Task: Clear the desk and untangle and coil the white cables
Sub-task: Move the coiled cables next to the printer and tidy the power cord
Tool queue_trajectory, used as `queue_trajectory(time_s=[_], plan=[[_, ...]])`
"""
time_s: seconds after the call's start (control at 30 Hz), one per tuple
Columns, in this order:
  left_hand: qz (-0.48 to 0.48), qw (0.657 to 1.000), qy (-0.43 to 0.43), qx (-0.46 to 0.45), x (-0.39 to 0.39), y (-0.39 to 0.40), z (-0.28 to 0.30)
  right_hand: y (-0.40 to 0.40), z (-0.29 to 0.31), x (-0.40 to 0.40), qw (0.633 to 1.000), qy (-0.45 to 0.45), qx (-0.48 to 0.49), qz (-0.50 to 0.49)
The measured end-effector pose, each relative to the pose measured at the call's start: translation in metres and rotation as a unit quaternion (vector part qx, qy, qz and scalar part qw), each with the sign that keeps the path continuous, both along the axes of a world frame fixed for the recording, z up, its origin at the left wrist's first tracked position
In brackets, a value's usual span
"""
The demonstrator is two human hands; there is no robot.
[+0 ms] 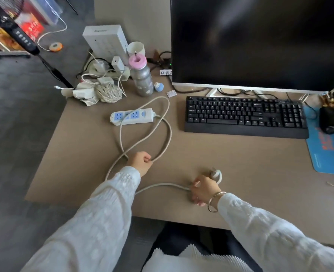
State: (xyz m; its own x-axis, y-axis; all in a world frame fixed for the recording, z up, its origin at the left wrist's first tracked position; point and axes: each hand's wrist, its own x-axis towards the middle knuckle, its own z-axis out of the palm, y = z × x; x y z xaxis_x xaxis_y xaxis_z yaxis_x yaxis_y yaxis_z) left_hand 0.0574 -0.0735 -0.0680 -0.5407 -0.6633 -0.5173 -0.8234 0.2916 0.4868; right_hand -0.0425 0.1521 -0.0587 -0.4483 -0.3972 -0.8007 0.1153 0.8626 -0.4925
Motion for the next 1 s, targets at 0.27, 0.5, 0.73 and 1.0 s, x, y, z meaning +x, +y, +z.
queue_trajectory(time_s=[0.27,0.5,0.73,1.0], plan=[[-0.121,0.991,-0.054,-0.019,-0.01,0.05,0.004,-0.002,-0.009,-0.019,0.98,0.184,0.05,-0.058],[-0.158,0.979,0.023,0.13,-0.023,0.099,-0.005,0.021,-0.013,-0.046,0.966,0.24,0.08,-0.06],[0.0,0.991,0.057,-0.119,-0.032,0.064,0.002,0.04,-0.011,-0.069,0.948,0.258,0.083,-0.165],[0.088,0.976,-0.007,-0.198,-0.025,0.045,-0.002,0.082,-0.01,-0.11,0.941,0.216,0.14,-0.219]])
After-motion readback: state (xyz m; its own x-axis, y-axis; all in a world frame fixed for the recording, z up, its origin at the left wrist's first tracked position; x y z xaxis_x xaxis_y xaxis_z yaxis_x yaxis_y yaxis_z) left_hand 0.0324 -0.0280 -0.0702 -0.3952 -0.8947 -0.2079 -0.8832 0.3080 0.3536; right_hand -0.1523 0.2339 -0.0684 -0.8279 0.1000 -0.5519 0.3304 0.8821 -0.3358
